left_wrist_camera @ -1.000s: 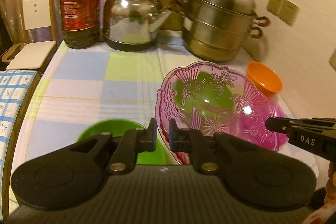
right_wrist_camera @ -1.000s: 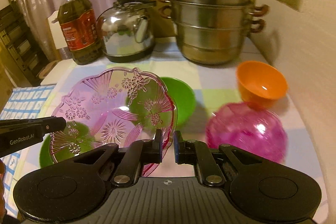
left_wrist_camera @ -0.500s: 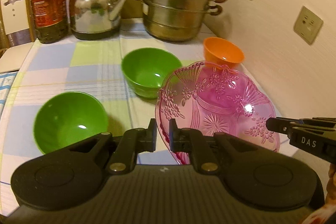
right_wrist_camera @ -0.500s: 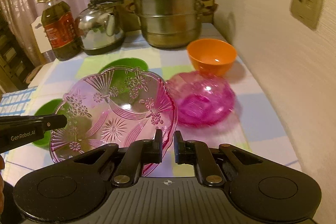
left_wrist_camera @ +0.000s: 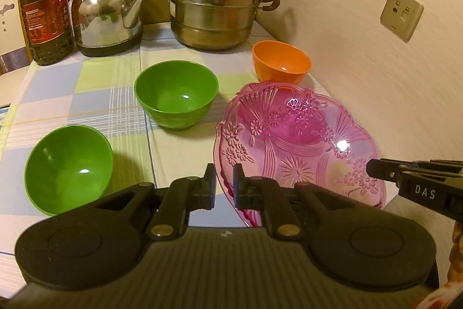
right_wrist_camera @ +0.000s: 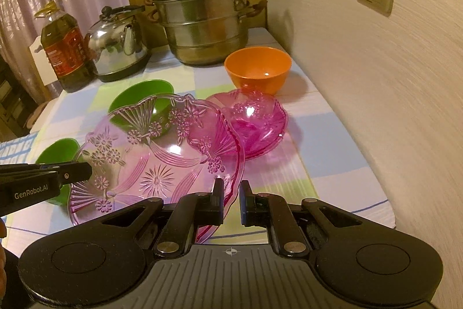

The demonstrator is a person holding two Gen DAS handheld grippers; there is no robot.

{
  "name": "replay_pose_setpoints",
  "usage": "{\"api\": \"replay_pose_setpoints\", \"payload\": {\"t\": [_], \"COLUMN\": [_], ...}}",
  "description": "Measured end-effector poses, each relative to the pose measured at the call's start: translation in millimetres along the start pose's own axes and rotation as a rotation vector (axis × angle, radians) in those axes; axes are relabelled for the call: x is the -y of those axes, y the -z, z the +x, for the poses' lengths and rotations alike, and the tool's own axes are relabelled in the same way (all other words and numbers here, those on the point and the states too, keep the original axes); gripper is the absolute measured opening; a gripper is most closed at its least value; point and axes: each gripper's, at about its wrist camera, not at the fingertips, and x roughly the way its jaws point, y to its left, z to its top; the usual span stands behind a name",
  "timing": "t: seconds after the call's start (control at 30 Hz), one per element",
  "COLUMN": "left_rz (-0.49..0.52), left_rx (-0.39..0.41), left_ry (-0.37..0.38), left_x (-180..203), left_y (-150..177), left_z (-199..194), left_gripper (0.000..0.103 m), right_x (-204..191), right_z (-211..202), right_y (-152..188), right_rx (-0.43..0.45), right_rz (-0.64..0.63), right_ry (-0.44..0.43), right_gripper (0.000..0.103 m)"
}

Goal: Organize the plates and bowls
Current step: 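Carry the small pink plate with both grippers toward the plate stack by the orange bowl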

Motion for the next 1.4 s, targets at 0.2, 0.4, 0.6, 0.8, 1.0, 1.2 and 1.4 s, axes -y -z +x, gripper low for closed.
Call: {"api": "replay_pose_setpoints", "payload": {"t": [0.2, 0.4, 0.6, 0.8, 1.0, 1.2, 1.4], "left_rz": [0.006, 0.012, 0.017, 0.015, 0.013, 0.007, 0.001], "left_rx": [-0.008, -0.020, -0.037, -0.050, -0.059, -0.064, -0.075], "left_ry": [0.009, 0.014, 0.030, 0.047, 0.052, 0.044, 0.032], "left_x": [4.6, 10.1, 18.2, 25.0, 28.9, 30.4, 30.1], "left_y": [-1.0, -5.2, -14.2, -29.7, -48.5, -67.2, -77.4], "left_z": [4.9, 16.5, 38.1, 67.4, 100.8, 132.9, 161.4], "left_gripper": [0.010, 0.010, 0.010, 0.010, 0.010, 0.010, 0.010], "right_x": [7.0, 14.1, 28.4, 43.2, 57.4, 64.3, 69.6], "right_z": [1.2, 6.9, 18.4, 41.4, 71.5, 100.0, 130.3], "right_y": [-1.1, -2.9, -8.9, -24.4, -41.5, -58.7, -71.5], "right_rx": [-0.002, -0.010, -0.018, -0.023, -0.033, -0.032, -0.044], "right_rz": [0.017, 0.035, 0.050, 0.050, 0.045, 0.018, 0.009], "right_ry": [0.005, 0.014, 0.026, 0.047, 0.061, 0.071, 0.072], "right_gripper": [0.010, 0.010, 0.010, 0.010, 0.010, 0.010, 0.010]}}
